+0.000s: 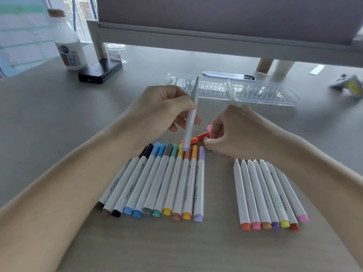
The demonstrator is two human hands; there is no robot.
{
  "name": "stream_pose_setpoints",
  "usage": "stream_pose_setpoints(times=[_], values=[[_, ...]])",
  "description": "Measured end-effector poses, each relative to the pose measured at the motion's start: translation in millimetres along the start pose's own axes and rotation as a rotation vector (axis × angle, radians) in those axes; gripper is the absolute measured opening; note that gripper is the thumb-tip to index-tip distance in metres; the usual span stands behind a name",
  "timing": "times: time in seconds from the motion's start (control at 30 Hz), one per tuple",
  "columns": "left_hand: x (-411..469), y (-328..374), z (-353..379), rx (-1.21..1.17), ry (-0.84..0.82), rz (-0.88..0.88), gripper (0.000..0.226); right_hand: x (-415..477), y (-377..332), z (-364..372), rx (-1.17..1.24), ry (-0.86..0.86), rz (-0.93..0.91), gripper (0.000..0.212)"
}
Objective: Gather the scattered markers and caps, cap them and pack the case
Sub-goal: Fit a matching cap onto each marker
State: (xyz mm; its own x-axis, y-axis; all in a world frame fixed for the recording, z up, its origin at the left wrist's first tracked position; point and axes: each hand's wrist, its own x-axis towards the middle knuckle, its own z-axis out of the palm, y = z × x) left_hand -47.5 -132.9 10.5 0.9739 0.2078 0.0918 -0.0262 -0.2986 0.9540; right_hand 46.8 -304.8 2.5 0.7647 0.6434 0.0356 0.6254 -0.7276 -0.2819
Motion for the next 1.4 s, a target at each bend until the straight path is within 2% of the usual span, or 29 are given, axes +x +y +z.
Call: stream_pose_setpoints(times=[0.2, 0.3, 0.4, 0.53, 0.73, 1.2, 1.4], values=[[1.1, -3.4, 0.2, 0.080, 0.064, 0.025, 0.016, -5.6, 8.5, -2.3, -0.017, -0.013, -0.053, 0.026], [1.6, -7.4, 0.9, 0.152, 0.106, 0.064, 0.012, -15.1, 13.6, -9.3, 0.056, 0.011, -0.083, 0.021], [1.2, -14.4, 0.1, 0.327, 0.162, 0.179, 0.005, -28.5, 23.2, -12.1, 0.107, 0.043, -0.089, 0.022], [-3.1, -15.9, -0.9, 0.528, 0.178, 0.298, 0.001, -44.8, 34.7, -4.7, 0.245, 0.131, -0.112, 0.008], [-6.6, -13.5, 3.6, 0.513, 0.059, 0.322, 0.003, -49.1, 40.2, -2.1, 0.331, 0.282, -0.170, 0.007], [-10.8, -13.5, 14.7, 0.539, -0.024, 0.329, 0.003, -50.1, 39.1, 4.9, 0.443, 0.258, -0.248, 0.003], [-11.9, -13.2, 17.3, 0.489, -0.014, 0.368, 0.011, -46.9, 44.8, 7.1, 0.639, 0.278, -0.237, 0.005]])
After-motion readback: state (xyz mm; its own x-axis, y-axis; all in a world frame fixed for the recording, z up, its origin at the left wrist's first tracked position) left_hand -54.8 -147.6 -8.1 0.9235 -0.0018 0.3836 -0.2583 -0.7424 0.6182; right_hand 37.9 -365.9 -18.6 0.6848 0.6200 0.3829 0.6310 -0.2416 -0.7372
